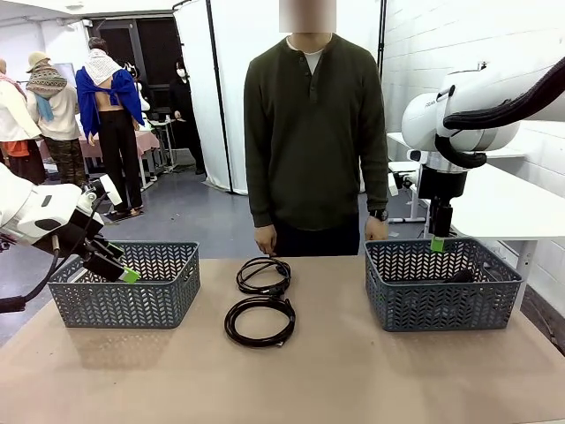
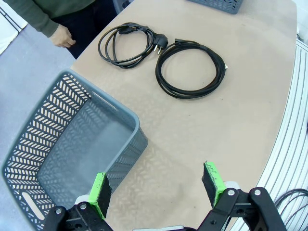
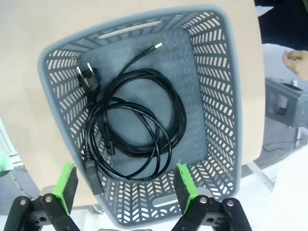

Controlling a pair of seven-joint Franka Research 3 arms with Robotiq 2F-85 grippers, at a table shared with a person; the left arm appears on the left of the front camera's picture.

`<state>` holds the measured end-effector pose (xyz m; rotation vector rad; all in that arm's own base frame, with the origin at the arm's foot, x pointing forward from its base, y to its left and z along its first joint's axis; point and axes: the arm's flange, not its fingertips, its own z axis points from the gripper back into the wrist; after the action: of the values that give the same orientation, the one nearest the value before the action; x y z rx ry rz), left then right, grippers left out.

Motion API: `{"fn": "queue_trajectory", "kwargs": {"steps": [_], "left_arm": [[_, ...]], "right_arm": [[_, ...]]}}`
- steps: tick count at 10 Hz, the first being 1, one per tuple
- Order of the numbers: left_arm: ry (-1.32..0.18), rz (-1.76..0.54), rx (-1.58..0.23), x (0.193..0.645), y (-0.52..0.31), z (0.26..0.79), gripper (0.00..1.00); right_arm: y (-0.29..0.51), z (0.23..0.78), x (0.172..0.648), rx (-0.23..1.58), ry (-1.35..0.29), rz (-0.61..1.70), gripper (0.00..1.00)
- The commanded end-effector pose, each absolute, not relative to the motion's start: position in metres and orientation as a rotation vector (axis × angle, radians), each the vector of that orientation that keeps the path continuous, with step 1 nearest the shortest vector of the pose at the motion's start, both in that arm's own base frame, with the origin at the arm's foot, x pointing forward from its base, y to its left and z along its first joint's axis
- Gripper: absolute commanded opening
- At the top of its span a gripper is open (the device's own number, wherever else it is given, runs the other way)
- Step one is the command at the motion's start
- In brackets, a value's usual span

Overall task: Organize the cables according to human instructions.
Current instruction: Pick up a bundle of cables and place it in the basket indicated by the human.

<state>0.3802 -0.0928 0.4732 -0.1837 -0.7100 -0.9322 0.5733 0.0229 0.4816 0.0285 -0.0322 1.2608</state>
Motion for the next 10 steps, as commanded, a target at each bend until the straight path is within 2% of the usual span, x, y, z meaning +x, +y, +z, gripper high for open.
{"fn": "queue_trajectory", "kwargs": {"steps": [1, 6, 10], "left_arm": [[-0.713, -0.929, -0.191, 0.382, -0.09, 0.472, 1.0], [-0.713, -0.929, -0.191, 0.382, -0.09, 0.472, 1.0], [-0.713, -0.929, -0.191, 0.382, -0.09, 0.472, 1.0]], "right_arm": [[0.022, 0.48, 0.571, 0.048, -0.04, 1.279, 1.0], [0.051, 0.519, 0.553, 0.091, -0.124, 1.067, 1.0], [0.083, 0.543, 0.501, 0.206, -0.312, 0.96, 1.0]]}}
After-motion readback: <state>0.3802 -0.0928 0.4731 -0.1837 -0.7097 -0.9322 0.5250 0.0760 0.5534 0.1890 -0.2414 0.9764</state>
